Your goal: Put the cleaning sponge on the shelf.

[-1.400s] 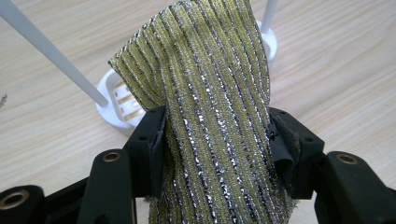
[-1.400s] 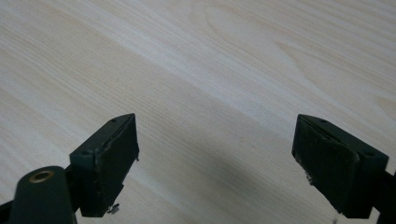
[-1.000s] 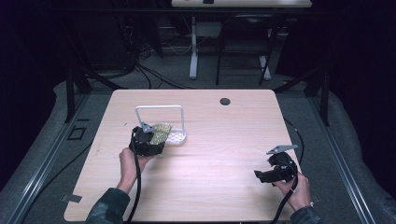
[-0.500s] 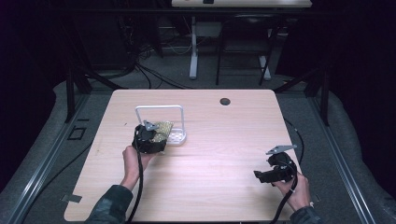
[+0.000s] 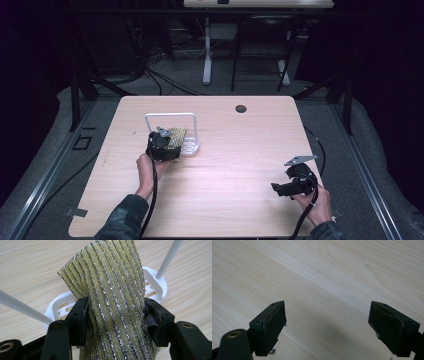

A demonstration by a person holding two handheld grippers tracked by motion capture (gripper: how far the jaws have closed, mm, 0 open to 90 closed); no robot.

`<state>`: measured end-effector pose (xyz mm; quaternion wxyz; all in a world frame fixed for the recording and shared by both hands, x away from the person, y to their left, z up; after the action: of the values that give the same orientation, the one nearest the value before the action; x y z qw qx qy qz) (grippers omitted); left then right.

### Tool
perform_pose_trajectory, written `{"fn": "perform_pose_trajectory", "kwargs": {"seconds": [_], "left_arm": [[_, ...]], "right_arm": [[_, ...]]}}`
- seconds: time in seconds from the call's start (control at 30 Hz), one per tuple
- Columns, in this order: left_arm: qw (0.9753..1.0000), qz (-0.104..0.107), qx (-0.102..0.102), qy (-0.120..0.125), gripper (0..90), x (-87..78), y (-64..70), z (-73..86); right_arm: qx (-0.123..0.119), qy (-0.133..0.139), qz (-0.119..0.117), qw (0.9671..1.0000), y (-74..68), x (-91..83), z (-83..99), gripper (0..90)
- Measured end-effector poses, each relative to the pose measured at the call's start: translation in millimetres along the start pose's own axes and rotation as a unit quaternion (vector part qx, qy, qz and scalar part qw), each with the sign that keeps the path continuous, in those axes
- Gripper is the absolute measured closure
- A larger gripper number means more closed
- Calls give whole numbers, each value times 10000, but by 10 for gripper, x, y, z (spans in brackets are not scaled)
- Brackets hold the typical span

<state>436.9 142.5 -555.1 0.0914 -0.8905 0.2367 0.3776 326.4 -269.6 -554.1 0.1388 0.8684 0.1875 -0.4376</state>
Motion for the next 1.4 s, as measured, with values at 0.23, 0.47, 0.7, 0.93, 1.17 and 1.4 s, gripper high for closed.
{"fn": "perform_pose_trajectory", "kwargs": {"seconds": [0.23, 0.47, 0.7, 0.93, 1.17, 1.4], "left_arm": [[10000, -70, -4, 38, 413, 85, 46, -54], [9999, -113, -12, 20, 411, 106, 46, -80], [9999, -152, -21, 2, 403, 160, 33, -89], [9998, -134, -69, -94, 390, 216, 23, -97], [9997, -182, -68, -135, 382, 238, 13, -101], [9994, -188, -67, -269, 376, 295, 17, -103]], "right_arm": [[-10, -4, -2, 10000, -2, -17, 0, 138], [-11, -2, -22, 10000, -4, -25, 5, 138], [-64, -12, -31, 10000, -16, -18, -2, 138], [-47, 6, -57, 10000, -11, -14, 3, 137], [-54, 2, -61, 10000, -23, -14, -2, 136], [-64, 3, -43, 10000, -20, -5, 5, 136]]}}
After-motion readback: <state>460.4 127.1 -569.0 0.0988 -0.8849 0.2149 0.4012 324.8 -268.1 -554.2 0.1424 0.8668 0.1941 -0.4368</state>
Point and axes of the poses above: each handheld gripper's, and its own axes: x roughly forward along the jaws, z roughly out of its underside, y roughly to its right, the point moved 3 cm from there along x, roughly forward along the jaws, and after that the axes turned 6 degrees about z, right-handed, at the moved point
